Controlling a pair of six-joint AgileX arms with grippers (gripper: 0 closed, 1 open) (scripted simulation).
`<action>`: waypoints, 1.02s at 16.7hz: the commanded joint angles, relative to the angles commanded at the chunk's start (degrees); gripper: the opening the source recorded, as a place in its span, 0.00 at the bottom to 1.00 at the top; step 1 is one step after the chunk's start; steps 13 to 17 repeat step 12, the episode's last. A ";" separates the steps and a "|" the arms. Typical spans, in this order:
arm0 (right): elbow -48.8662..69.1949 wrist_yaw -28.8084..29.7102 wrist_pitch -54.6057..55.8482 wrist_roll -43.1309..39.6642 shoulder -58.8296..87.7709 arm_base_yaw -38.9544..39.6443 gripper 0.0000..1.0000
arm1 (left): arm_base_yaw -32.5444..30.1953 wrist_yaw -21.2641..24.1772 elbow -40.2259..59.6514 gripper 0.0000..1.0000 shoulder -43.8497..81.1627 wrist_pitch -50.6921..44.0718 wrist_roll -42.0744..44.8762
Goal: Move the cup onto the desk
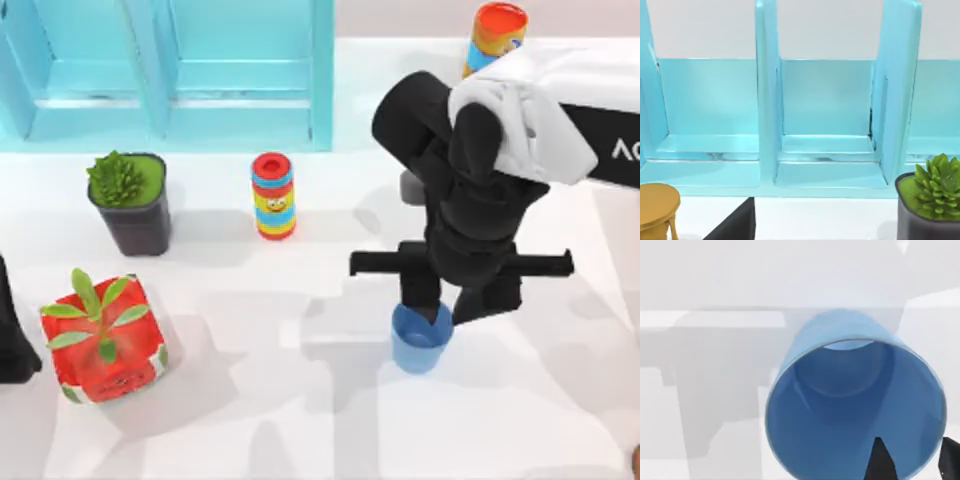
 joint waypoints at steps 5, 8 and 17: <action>0.00 0.00 0.00 0.00 0.00 0.00 0.90 | 0.00 0.00 0.00 1.00 0.00 0.00 0.00; 0.00 0.00 0.00 0.00 0.00 0.00 1.00 | 0.00 0.00 0.00 1.00 0.00 0.00 0.00; 0.00 0.00 0.00 0.00 0.00 0.00 1.00 | 0.00 0.00 0.00 1.00 0.00 0.00 0.00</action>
